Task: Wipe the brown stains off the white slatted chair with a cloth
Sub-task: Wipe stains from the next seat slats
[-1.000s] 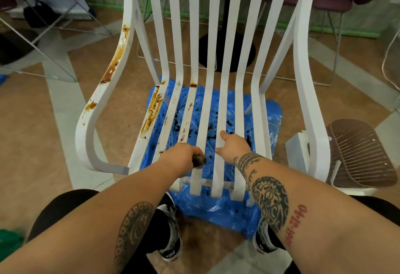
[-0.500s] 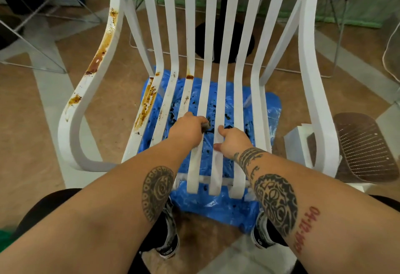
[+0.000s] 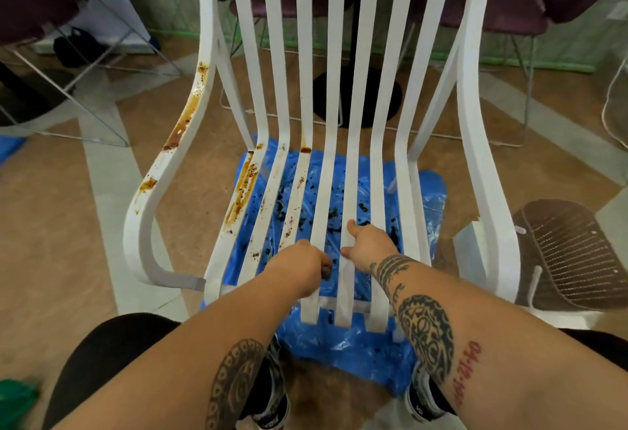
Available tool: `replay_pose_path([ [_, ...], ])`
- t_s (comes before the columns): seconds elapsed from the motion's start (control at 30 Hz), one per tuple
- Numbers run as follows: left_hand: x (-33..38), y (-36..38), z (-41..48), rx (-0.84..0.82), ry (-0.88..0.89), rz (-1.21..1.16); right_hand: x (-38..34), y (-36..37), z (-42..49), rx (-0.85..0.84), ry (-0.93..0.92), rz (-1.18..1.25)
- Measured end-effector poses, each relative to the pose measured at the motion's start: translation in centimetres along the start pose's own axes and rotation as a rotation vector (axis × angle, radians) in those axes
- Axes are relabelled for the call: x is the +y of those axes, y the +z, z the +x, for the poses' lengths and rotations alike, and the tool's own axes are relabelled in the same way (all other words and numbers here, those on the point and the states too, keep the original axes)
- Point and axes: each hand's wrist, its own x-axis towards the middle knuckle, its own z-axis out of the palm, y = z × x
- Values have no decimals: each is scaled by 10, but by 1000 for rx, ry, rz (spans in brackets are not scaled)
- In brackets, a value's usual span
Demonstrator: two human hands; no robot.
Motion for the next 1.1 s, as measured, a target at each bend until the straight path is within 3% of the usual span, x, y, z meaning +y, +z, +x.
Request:
replay_pose_path([
  [0.2, -12, -24, -12, -227, 71, -83, -2, -3, -1, -2, -11, -65],
  [0.3, -25, -40, -3, -29, 18, -355, -6, -14, 1, -32, -6, -140],
  [0.4, -31, -45, 16, 208, -36, -473, -11, -32, 15, -15, 5, -171],
  [0.6, -27, -49, 68, 433, -120, -640, -5, -42, 59, 247, 93, 245],
  [0.73, -31, -73, 110, 579, -117, -779, -3, -39, 88, 382, 55, 434],
  [1.0, -29, -120, 194, 616, -139, -721, -1, -61, 153, 483, -6, 481],
  [1.1, -28, -127, 213, 539, -208, -702, 0, -68, 173, 461, 24, 450],
])
